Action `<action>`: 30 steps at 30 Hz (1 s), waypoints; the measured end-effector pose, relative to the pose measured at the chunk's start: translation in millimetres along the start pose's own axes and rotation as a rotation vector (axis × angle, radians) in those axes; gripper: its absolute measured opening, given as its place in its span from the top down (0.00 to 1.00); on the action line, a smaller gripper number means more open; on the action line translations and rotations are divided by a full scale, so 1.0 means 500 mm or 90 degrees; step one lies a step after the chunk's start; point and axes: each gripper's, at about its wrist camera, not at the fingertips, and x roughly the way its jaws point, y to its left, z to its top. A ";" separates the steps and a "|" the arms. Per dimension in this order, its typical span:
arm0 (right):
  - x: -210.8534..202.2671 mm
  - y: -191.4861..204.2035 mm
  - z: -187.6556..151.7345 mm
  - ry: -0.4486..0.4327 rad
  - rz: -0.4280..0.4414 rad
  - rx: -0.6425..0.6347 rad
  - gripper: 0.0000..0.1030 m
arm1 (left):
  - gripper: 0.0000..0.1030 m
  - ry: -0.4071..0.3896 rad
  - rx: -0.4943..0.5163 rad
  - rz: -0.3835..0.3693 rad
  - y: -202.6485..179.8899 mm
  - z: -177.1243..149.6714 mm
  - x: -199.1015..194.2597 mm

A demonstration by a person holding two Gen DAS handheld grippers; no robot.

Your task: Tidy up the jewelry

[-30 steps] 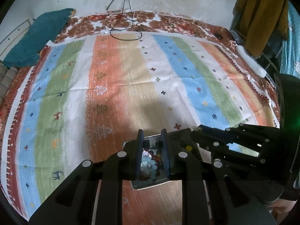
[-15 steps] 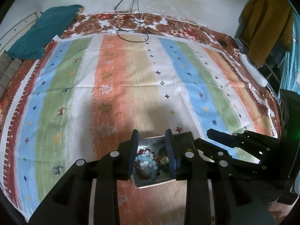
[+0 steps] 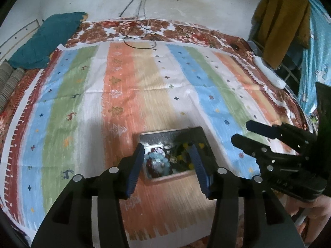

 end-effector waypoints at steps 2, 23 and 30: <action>-0.007 -0.002 -0.005 -0.005 0.005 0.002 0.50 | 0.53 -0.005 0.005 -0.001 -0.002 -0.010 -0.009; -0.100 0.008 -0.062 -0.065 0.020 0.011 0.18 | 0.25 -0.087 0.018 0.003 -0.023 -0.088 -0.096; -0.125 0.014 -0.076 -0.098 0.016 -0.002 0.06 | 0.09 -0.124 0.043 0.025 -0.037 -0.103 -0.119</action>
